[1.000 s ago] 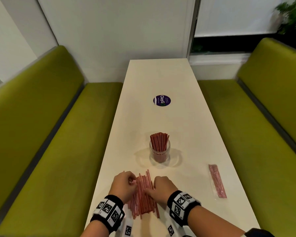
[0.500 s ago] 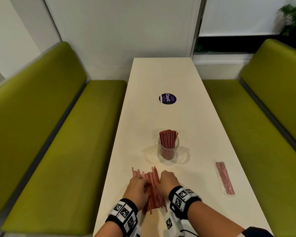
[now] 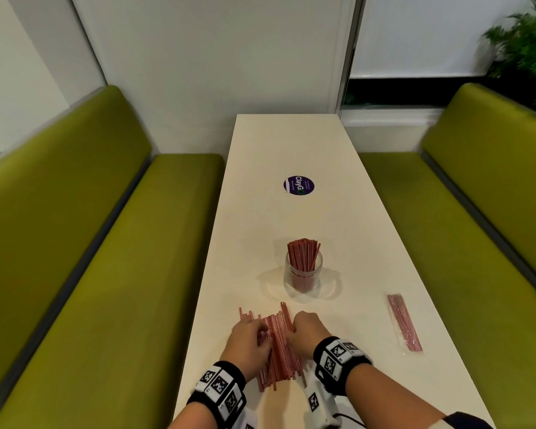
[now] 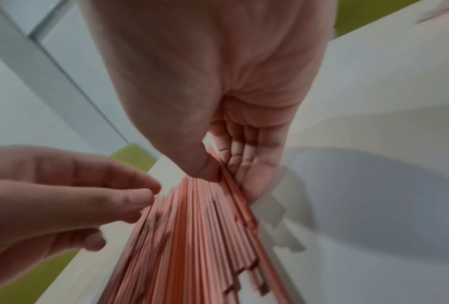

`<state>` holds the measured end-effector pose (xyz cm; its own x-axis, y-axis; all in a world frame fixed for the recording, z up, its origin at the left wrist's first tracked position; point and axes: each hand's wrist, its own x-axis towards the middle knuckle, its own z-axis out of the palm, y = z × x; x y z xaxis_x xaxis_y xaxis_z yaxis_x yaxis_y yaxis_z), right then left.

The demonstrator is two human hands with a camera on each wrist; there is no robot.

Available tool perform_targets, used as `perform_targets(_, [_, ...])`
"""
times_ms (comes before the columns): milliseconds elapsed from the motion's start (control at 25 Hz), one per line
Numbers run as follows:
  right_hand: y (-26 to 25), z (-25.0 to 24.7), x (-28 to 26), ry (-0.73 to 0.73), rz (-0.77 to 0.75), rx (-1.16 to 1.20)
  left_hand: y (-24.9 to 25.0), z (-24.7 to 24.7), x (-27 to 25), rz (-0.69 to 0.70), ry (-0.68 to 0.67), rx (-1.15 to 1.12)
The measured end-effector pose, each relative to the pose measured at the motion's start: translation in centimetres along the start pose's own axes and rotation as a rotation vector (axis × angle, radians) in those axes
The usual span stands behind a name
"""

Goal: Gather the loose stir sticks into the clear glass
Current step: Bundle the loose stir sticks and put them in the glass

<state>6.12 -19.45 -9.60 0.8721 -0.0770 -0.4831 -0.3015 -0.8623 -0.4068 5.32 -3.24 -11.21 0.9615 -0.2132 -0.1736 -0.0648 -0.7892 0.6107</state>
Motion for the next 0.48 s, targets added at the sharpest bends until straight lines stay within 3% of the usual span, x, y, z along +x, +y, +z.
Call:
perform_targets(120, [1.7, -0.4, 0.0, 0.004, -0.009, 0.164, 0.4, -0.8, 0.1, -0.080, 0.045, -0.137])
perform_targets(240, [2.5, -1.0, -0.5, 0.000, -0.109, 0.325, 1.1, -0.9, 0.2, -0.174, -0.021, -0.311])
perform_targets(360, [1.7, -1.9, -1.4, -0.096, -0.252, 0.514, 2.6, -0.4, 0.2, -0.255, -0.180, -0.727])
perform_targets(480, [0.0, -2.7, -2.7, -0.186, -0.349, 0.529, 4.9, -0.6, -0.3, -0.419, -0.275, -1.169])
